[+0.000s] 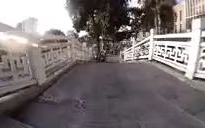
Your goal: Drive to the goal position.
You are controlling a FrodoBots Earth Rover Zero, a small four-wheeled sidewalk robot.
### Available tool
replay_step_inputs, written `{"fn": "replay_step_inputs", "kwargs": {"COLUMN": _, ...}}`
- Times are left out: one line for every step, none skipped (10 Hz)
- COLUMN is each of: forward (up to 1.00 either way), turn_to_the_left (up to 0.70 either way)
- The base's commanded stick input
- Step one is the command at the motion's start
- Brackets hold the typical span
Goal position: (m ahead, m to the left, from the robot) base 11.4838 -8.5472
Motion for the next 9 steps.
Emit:
{"fn": "replay_step_inputs", "kwargs": {"forward": 0.45, "turn_to_the_left": 0.0}}
{"fn": "replay_step_inputs", "kwargs": {"forward": 0.45, "turn_to_the_left": 0.0}}
{"fn": "replay_step_inputs", "kwargs": {"forward": 0.45, "turn_to_the_left": 0.0}}
{"fn": "replay_step_inputs", "kwargs": {"forward": 0.45, "turn_to_the_left": 0.0}}
{"fn": "replay_step_inputs", "kwargs": {"forward": 0.45, "turn_to_the_left": 0.0}}
{"fn": "replay_step_inputs", "kwargs": {"forward": 0.45, "turn_to_the_left": 0.0}}
{"fn": "replay_step_inputs", "kwargs": {"forward": 0.45, "turn_to_the_left": 0.0}}
{"fn": "replay_step_inputs", "kwargs": {"forward": 0.45, "turn_to_the_left": 0.0}}
{"fn": "replay_step_inputs", "kwargs": {"forward": 0.45, "turn_to_the_left": 0.0}}
